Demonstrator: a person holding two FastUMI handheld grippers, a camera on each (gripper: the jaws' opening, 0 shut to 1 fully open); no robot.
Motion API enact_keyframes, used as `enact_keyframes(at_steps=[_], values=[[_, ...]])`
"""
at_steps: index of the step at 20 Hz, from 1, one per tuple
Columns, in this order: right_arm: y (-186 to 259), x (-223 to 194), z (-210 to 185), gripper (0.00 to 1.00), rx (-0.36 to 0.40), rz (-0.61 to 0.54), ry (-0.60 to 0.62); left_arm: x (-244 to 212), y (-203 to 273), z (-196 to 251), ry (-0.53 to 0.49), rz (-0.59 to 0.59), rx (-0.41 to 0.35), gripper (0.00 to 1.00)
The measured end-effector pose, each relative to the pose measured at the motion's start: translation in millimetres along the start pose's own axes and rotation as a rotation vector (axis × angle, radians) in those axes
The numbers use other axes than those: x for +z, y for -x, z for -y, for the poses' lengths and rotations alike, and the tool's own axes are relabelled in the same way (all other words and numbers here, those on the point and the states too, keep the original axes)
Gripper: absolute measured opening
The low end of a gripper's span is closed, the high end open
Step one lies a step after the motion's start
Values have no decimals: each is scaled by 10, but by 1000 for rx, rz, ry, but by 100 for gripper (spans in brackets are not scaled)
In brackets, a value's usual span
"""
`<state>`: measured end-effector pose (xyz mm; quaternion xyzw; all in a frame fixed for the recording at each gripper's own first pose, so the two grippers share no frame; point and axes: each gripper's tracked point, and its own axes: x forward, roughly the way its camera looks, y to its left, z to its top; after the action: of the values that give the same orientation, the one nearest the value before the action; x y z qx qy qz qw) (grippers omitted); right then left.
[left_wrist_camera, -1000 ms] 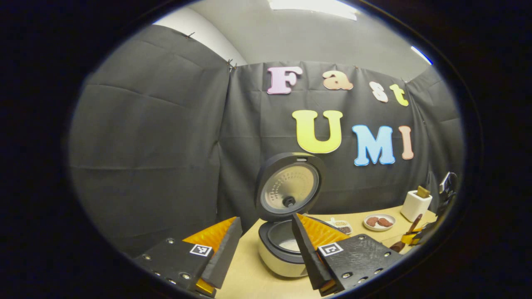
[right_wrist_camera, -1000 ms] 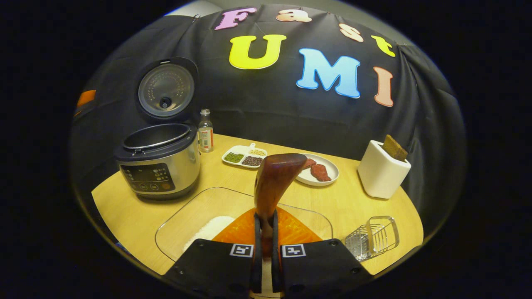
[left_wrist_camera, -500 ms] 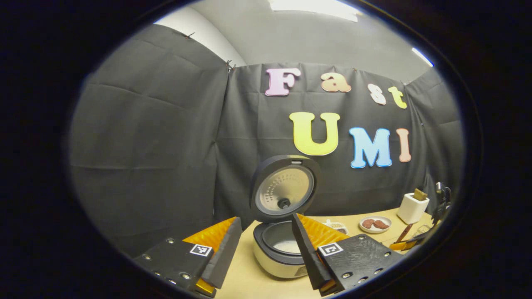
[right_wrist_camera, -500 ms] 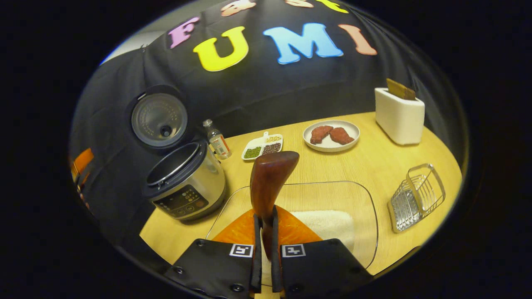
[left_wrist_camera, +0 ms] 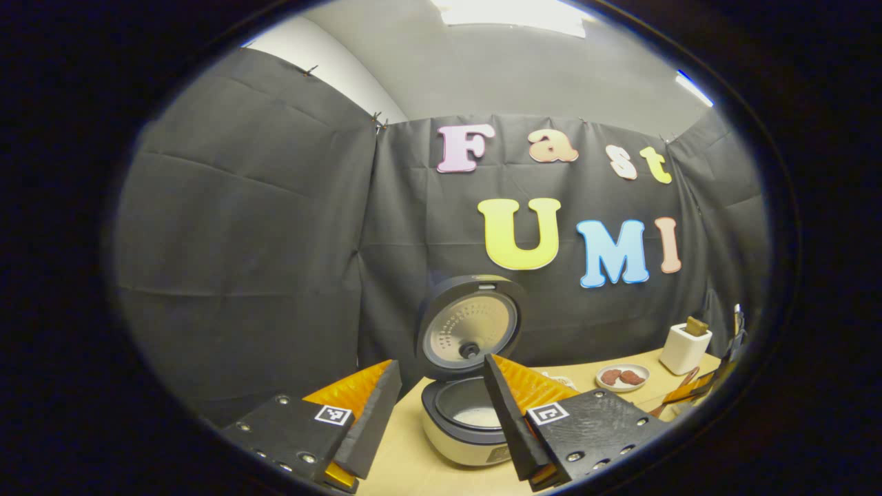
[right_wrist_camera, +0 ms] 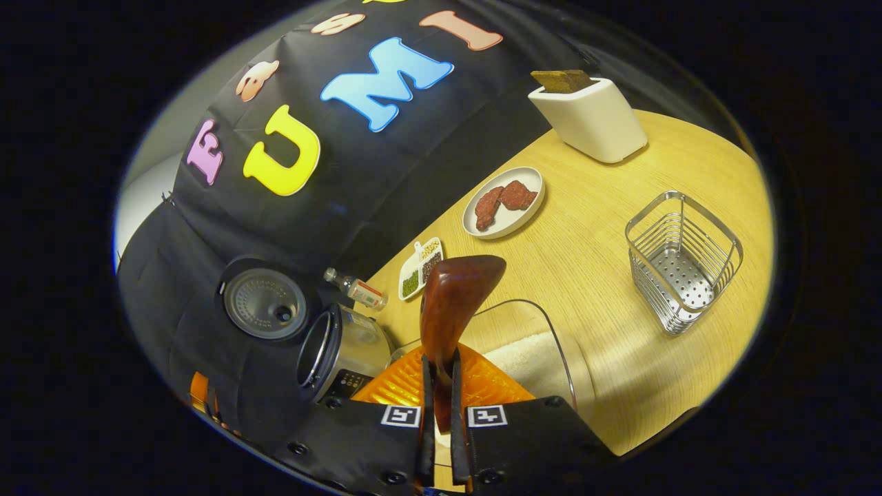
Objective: Close the left gripper, press the button to open the rice cooker; take a wooden spoon from the chopstick holder with the right hand, scoop a spoonful of rice and pour it into the rice cooker, then put the wooden spoon back into the chopstick holder.
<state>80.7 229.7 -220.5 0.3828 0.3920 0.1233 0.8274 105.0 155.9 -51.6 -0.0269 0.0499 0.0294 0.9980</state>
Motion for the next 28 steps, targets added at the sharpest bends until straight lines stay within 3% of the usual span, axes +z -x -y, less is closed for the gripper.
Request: enact_keyframes(at_steps=[1, 6, 12, 16, 20, 26, 28], values=[[24, 72, -67, 11, 18, 8, -28, 20, 10, 9, 1, 4, -1, 76], [92, 334, -423, 11, 104, 38, -160, 26, 20, 39, 4, 11, -2, 76], [-109, 425, -945, 11, 181, 34, -197, -40, -8, -132, 12, 2, 19, 76], [-343, 374, -1378, 7, 239, 13, -179, -104, 12, -341, 14, -8, 46, 77], [-584, 262, -1809, 10, 293, -12, -144, -189, 19, -598, 19, -21, 82, 76], [-999, -3, -2302, 7, 336, -59, -72, -338, 103, -976, 21, -48, 153, 77], [-1139, -96, -2421, 11, 343, -60, -27, -368, 136, -1076, 22, -62, 177, 77]])
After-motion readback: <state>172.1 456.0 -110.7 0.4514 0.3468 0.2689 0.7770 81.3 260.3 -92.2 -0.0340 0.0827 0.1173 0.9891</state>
